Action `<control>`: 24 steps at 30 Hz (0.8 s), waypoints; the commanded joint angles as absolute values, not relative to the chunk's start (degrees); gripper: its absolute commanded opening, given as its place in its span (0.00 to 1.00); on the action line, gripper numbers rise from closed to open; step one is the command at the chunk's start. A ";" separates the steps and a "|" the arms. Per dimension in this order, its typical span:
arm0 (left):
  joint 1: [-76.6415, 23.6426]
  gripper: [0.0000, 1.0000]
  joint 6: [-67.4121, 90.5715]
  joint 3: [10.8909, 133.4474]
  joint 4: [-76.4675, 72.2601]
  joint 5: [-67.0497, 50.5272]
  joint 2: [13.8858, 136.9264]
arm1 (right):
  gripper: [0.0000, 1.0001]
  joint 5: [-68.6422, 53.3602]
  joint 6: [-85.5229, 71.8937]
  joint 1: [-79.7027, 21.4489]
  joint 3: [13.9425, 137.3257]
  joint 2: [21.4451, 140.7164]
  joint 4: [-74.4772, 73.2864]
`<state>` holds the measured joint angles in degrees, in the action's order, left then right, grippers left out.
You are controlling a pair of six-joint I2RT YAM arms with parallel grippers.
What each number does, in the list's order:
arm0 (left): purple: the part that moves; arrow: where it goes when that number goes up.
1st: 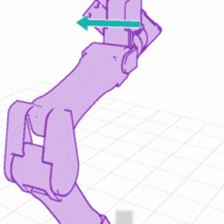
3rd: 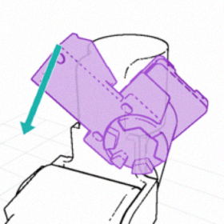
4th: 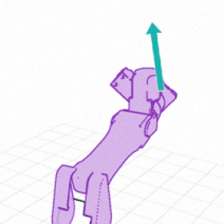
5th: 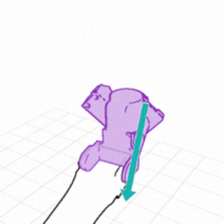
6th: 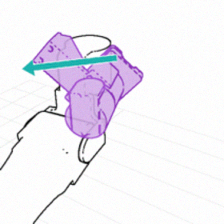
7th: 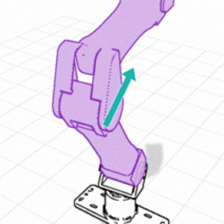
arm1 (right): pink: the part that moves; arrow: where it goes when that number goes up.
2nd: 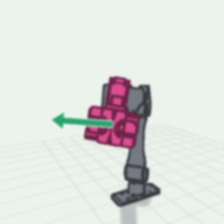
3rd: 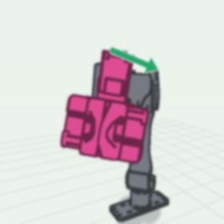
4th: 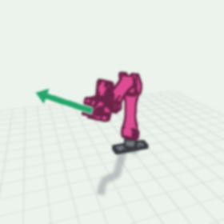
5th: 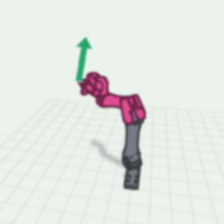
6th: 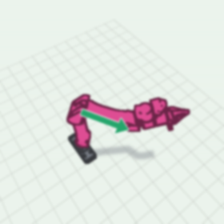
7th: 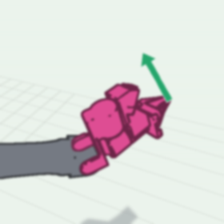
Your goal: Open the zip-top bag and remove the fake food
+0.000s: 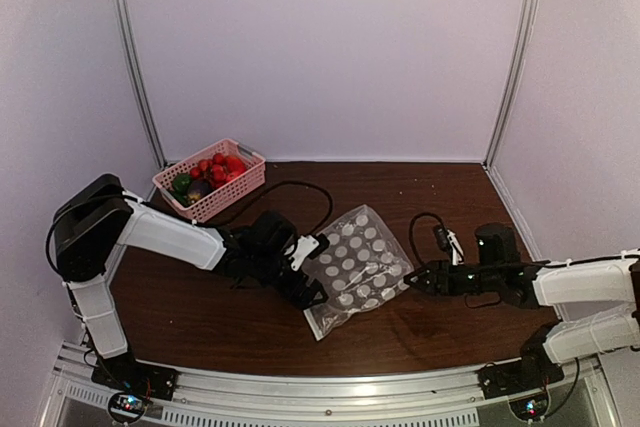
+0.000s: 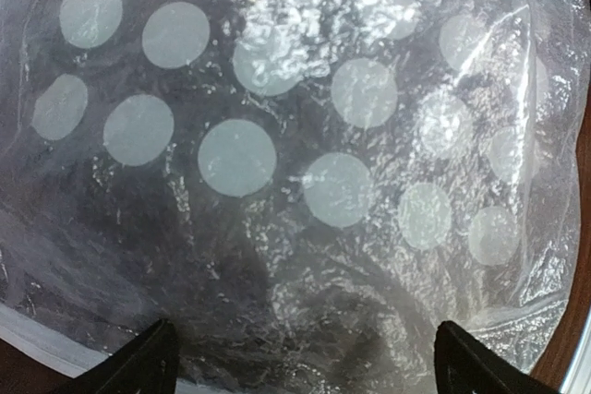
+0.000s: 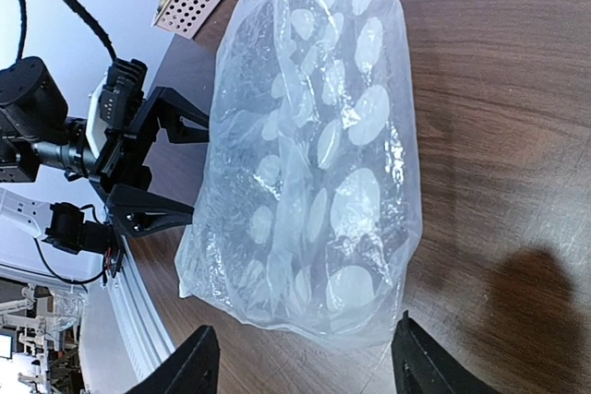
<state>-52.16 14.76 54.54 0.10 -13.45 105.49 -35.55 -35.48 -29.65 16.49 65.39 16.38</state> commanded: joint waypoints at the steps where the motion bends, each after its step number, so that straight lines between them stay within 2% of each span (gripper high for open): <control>1: -52.96 0.98 15.80 53.58 -1.93 -13.85 107.22 | 0.66 -32.80 -37.96 -29.71 18.53 69.91 17.69; 6: -53.07 0.98 15.78 53.26 -1.93 -13.72 107.21 | 0.60 -30.83 -40.13 -29.71 19.99 75.00 19.48; 11: -53.07 0.98 15.76 53.18 -1.93 -13.56 107.20 | 0.43 -30.66 -40.31 -29.62 20.81 76.82 21.15; 17: -53.08 0.98 15.64 52.87 -2.03 -13.46 106.87 | 0.00 -31.21 -39.60 -29.22 21.18 78.72 23.71; 24: -52.97 0.98 14.06 53.93 -2.58 -14.41 95.93 | 0.00 -34.18 -32.35 -29.79 21.81 72.20 22.55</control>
